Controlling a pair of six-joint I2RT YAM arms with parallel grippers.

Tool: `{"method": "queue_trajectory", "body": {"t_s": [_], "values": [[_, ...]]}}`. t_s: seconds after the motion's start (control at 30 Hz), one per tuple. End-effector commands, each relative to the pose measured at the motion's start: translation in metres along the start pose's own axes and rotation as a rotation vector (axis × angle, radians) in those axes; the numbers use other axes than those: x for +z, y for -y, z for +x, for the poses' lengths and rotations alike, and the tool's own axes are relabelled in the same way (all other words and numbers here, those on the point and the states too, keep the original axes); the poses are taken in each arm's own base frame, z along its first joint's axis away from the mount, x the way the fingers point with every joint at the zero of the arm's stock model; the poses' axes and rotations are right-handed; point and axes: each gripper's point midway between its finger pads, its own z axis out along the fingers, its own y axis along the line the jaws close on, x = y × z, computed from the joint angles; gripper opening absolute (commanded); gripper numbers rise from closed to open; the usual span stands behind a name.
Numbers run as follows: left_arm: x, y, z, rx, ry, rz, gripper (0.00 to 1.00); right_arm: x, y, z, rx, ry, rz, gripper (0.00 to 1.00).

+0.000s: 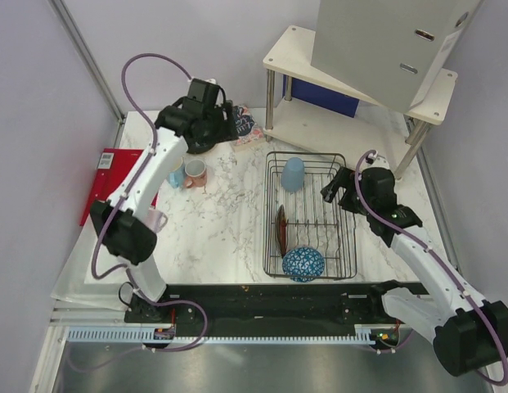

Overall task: Unload the mixed dishes from the dish rack
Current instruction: Place the cup at the center of the board, then pick up the cup from the dish rack.

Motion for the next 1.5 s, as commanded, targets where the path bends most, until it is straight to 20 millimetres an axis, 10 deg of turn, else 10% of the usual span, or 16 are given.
{"method": "queue_trajectory", "body": {"t_s": [0.0,0.13,0.27,0.57,1.27,1.47], "values": [[-0.031,0.063,0.026,0.141,0.128,0.144,0.77,0.005,-0.026,-0.026,-0.062,0.047,-0.044,0.98],[-0.054,0.091,0.070,0.214,0.177,0.177,0.79,0.017,-0.049,-0.034,-0.138,0.066,-0.021,0.98],[-0.073,0.088,0.092,0.184,0.186,0.229,0.99,0.036,-0.069,-0.043,-0.225,0.082,0.013,0.98],[-0.105,0.057,0.119,0.162,0.204,0.294,0.99,0.109,-0.078,-0.039,-0.292,0.004,0.099,0.98],[-0.088,0.030,0.163,0.157,0.143,0.279,0.99,0.172,-0.082,-0.004,-0.340,-0.097,0.119,0.98],[-0.083,0.030,0.169,0.163,0.126,0.281,0.99,0.170,-0.085,-0.007,-0.339,-0.083,0.108,0.78]]}}
